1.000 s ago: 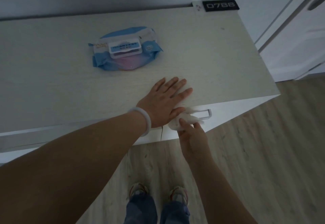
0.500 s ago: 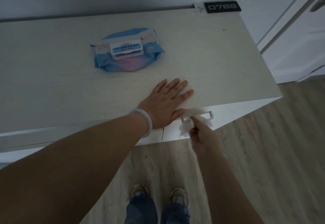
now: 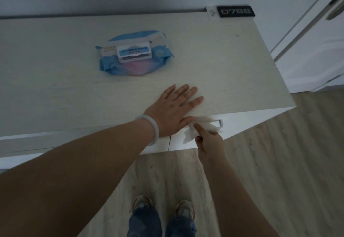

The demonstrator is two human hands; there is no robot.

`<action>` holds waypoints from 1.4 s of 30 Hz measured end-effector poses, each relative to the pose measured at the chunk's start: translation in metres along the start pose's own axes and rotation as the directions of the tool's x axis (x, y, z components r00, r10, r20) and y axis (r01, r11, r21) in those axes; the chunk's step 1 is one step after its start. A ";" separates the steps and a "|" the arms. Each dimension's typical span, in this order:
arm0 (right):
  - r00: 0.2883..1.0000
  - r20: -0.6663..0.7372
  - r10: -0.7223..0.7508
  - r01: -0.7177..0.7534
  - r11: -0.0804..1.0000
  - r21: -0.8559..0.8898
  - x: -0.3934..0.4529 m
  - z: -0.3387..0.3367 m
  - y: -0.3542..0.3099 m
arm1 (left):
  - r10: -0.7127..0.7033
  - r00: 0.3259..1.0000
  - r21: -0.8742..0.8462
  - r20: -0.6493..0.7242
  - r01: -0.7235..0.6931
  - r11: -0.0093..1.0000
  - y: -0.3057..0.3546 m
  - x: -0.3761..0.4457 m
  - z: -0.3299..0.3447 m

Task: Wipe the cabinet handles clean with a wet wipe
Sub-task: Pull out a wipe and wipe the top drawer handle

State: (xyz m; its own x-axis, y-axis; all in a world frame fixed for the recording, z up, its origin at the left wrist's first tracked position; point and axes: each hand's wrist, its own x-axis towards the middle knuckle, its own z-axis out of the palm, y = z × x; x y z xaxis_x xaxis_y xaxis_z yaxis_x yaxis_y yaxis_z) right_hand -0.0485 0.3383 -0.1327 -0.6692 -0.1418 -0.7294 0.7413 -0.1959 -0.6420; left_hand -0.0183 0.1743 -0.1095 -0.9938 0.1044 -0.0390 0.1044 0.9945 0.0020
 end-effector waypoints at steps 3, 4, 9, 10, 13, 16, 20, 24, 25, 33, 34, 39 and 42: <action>1.000 0.021 -0.017 0.016 0.999 0.042 -0.003 0.006 0.010 | 0.001 1.000 0.002 -0.002 -0.001 1.000 0.001 0.000 -0.001; 0.999 0.043 -0.013 0.011 0.998 0.054 -0.003 0.006 0.009 | 0.000 1.000 0.004 -0.004 0.000 1.000 0.001 0.000 -0.001; 0.998 0.022 -0.060 0.061 0.998 -0.013 0.016 -0.021 -0.019 | 0.004 1.000 -0.002 -0.015 -0.004 1.000 0.000 -0.001 0.000; 0.997 0.001 -0.078 0.078 0.997 0.003 0.019 -0.026 -0.024 | 0.003 1.000 -0.004 -0.016 -0.003 1.000 0.000 -0.001 0.000; 0.995 -0.022 -0.099 0.097 0.991 -0.088 0.014 -0.021 -0.016 | -0.001 1.000 -0.002 -0.011 0.001 1.000 0.000 -0.001 0.000; 0.993 0.101 -0.065 0.077 0.990 -0.122 -0.002 0.002 0.005 | -0.002 1.000 0.010 -0.009 0.002 1.000 0.001 0.000 -0.001; 0.992 0.070 -0.101 0.102 0.995 -0.012 -0.001 0.003 0.000 | 0.003 1.000 0.012 -0.018 -0.003 1.000 0.000 -0.001 -0.001; 0.995 -0.006 -0.097 0.097 0.993 0.070 0.010 -0.012 -0.015 | 0.003 1.000 0.004 -0.026 -0.002 1.000 0.000 -0.001 0.001; 0.997 0.020 -0.072 0.071 0.996 0.046 0.008 -0.010 -0.013 | 0.005 1.000 0.004 -0.023 -0.005 1.000 0.000 -0.001 0.001; 1.000 -0.008 0.024 -0.023 0.999 0.046 0.013 -0.015 -0.029 | 0.005 1.000 0.002 -0.028 -0.005 1.000 0.000 -0.001 0.002; 0.999 -0.031 0.011 -0.009 0.997 0.075 0.017 -0.022 -0.033 | 0.004 1.000 0.004 -0.028 -0.004 1.000 0.000 -0.001 0.002; 0.999 0.004 -0.050 0.051 0.998 -0.041 0.011 -0.014 -0.013 | -0.001 1.000 0.005 -0.024 0.001 1.000 0.000 -0.001 0.001; 0.998 0.020 -0.063 0.065 0.985 -0.160 0.015 -0.013 -0.012 | 0.001 1.000 0.010 -0.025 0.000 1.000 0.000 -0.001 0.000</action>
State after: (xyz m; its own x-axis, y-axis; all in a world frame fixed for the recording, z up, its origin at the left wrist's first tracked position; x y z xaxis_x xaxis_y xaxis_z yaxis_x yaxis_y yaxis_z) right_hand -0.0663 0.3510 -0.1388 -0.7154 -0.1489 -0.6826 0.6947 -0.0472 -0.7177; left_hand -0.0173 0.1745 -0.1098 -0.9944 0.1049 -0.0137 0.1051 0.9944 -0.0082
